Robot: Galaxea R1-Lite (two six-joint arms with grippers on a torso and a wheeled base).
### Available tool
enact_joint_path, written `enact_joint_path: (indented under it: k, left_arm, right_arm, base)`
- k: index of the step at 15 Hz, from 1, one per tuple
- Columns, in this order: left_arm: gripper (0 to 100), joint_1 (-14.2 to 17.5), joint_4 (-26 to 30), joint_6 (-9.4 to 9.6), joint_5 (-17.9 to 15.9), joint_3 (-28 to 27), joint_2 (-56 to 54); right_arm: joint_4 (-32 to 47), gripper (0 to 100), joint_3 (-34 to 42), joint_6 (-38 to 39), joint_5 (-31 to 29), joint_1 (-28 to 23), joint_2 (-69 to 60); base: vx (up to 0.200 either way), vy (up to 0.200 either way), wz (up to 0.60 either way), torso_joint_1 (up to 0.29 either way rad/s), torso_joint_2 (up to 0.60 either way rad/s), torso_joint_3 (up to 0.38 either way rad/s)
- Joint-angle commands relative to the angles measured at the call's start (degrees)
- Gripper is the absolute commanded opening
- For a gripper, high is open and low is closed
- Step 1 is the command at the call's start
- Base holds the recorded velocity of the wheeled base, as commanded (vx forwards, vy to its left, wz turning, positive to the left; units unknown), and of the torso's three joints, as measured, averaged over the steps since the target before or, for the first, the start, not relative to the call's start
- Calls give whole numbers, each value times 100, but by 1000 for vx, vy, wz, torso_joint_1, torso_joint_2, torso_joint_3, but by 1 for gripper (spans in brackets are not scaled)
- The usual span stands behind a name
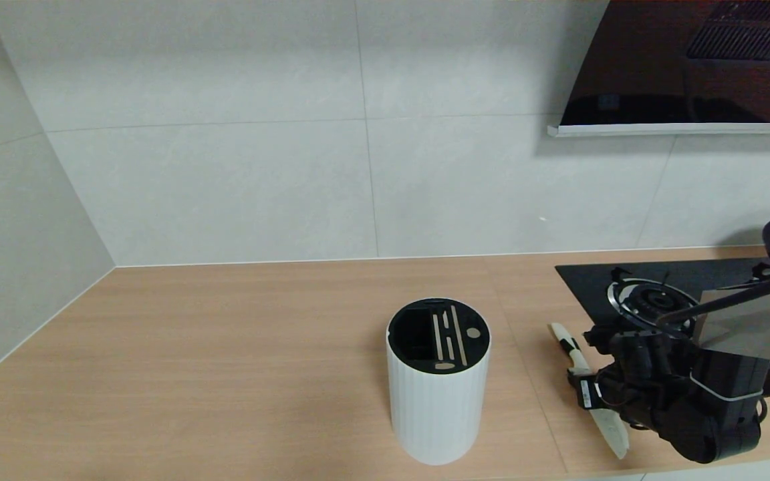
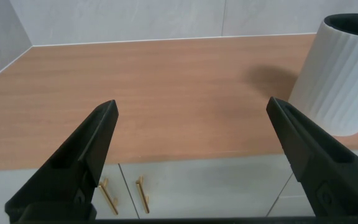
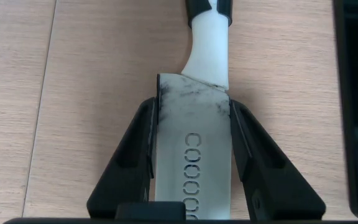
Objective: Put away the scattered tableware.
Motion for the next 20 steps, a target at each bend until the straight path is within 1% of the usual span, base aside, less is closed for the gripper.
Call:
enact_joint_path:
  k: [1, 4, 5, 7, 8, 9, 10, 11, 12, 13, 14, 16, 17, 18, 19, 20]
  left_arm:
    - [100, -9, -1, -5, 1, 1, 2]
    - [100, 0, -1, 13, -8, 1, 2]
    - [100, -9, -1, 30, -8, 1, 2]
    - [100, 0, -18, 74, -8, 1, 2]
    - [100, -9, 26, 83, -148, -237, 20]
    - [100, -70, 122, 83, -500, -694, 240]
    - [100, -141, 342, 83, -1098, -1458, 811]
    - [100, -141, 474, 83, -1388, -1986, 1277]
    - [100, -141, 535, 83, -1713, -2768, 2261]
    - [100, -141, 527, 92, -1827, -3155, 2762]
    - [100, -158, 527, 83, -1959, -3858, 3711]
    - [100, -211, 509, -23, -1985, -4596, 4652]
    - [100, -475, 483, -207, -1985, -4860, 5039]
    - [100, -1512, 184, -805, -1950, -5071, 5575]
    - [100, -2109, -273, -1438, -1933, -5062, 5917]
    - [100, -2382, -669, -1886, -1924, -5035, 6172]
  right_arm:
    - [-59, 0, 176, 10, -17, 3, -581]
    - [-59, 0, 475, -7, 1, 20, -1565]
    - [-15, 0, 536, -7, 1, 117, -2102]
    - [214, 0, 492, -7, 1, 266, -2770]
    - [389, 0, 360, -7, 1, 363, -3095]
    - [688, 0, 79, -7, -8, 503, -3394]
    - [1172, 0, -316, -7, -8, 679, -3745]
    - [1550, 0, -650, -7, -8, 820, -3974]
    - [2262, 0, -1274, 1, -26, 1092, -4299]
    - [2587, 0, -1538, 10, -43, 1224, -4457]
    - [2938, 0, -1810, 45, -52, 1470, -4650]
    - [2956, 0, -1810, 63, -78, 1813, -4800]
    - [2956, 0, -1767, 107, -149, 2033, -4870]
    - [2965, 0, -1731, 177, -386, 2613, -4949]
    - [2965, 0, -1679, 177, -667, 3061, -4958]
    - [2965, 0, -1600, 168, -896, 3369, -4958]
  base:
    - [0, 0, 0, 0, 0, 0]
    - [0, 0, 0, 0, 0, 0]
    - [0, 0, 0, 0, 0, 0]
    - [0, 0, 0, 0, 0, 0]
    - [0, 0, 0, 0, 0, 0]
    - [0, 0, 0, 0, 0, 0]
    - [0, 0, 0, 0, 0, 0]
    - [0, 0, 0, 0, 0, 0]
    - [0, 0, 0, 0, 0, 0]
    - [0, 0, 0, 0, 0, 0]
    - [0, 0, 0, 0, 0, 0]
    - [0, 0, 0, 0, 0, 0]
    - [0, 0, 0, 0, 0, 0]
    - [0, 0, 0, 0, 0, 0]
    - [0, 0, 0, 0, 0, 0]
    - [0, 0, 0, 0, 0, 0]
